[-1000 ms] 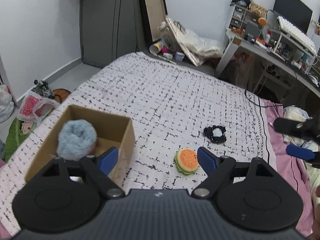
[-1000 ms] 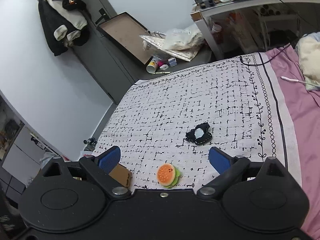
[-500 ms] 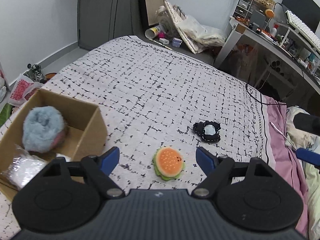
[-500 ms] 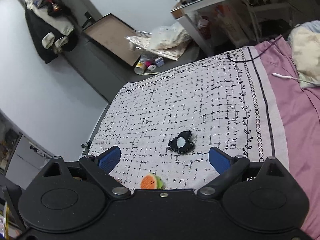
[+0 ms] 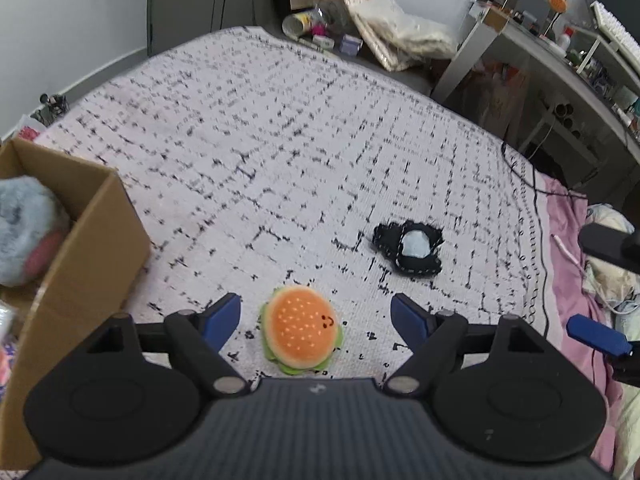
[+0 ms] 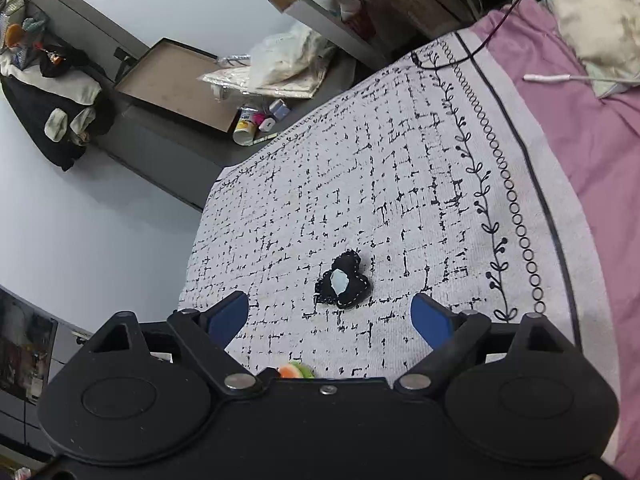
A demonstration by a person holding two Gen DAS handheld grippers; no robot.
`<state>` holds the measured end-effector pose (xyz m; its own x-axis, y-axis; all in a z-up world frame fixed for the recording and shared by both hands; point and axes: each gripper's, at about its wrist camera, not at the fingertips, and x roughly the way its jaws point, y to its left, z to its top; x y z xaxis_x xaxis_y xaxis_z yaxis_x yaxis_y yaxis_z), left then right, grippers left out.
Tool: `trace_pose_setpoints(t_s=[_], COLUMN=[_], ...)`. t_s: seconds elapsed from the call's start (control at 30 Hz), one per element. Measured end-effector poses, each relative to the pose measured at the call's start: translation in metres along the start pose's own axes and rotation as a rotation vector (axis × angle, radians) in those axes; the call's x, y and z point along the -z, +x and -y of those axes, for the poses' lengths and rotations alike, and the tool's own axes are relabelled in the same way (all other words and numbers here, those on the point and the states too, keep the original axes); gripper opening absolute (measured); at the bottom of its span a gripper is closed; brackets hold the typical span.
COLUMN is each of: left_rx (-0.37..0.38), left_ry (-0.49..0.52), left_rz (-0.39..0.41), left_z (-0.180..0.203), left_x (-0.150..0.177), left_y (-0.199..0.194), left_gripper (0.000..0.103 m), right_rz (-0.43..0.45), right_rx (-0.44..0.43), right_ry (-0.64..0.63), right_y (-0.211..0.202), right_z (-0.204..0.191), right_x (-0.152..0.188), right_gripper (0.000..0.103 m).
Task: Organize soft objects
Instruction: 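Grasp the burger plush with the left tool while the right tool grasps the black plush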
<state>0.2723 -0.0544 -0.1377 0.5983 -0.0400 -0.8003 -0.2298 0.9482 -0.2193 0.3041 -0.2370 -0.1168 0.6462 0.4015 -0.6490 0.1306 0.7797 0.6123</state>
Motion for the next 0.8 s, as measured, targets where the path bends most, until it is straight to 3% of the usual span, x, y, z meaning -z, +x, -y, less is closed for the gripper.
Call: trace_pose_setpoints(t_s=[0.13, 0.23, 0.4, 0.6, 0.8], left_rx=[-0.001, -0.003, -0.003, 0.03, 0.007], left_ry=[-0.012, -0.02, -0.049, -0.08, -0.093], left_rz=[-0.03, -0.059, -0.115, -0.105, -0.107], left_z=[-0.002, -0.004, -0.013, -0.024, -0.034], left_x=[0.0, 0.0, 0.001, 0.0, -0.009], left_y=[0.017, 0.03, 0.048, 0.048, 0.05], left_gripper=[0.08, 0.076, 0.044, 0.042, 0.042], right_rz=[-0.046, -0.056, -0.062, -0.09, -0.086], right_rx=[0.002, 0.014, 0.055, 0.111, 0.152], right_ry=[0.005, -0.029, -0.08, -0.174, -0.212], right_y=[0.025, 0.038, 0.061, 0.092, 0.11], right_z=[0.0, -0.005, -0.009, -0.021, -0.024], right_x=[-0.004, -0.009, -0.013, -0.008, -0.007], right_gripper=[0.079, 0.078, 0.078, 0.078, 0.076])
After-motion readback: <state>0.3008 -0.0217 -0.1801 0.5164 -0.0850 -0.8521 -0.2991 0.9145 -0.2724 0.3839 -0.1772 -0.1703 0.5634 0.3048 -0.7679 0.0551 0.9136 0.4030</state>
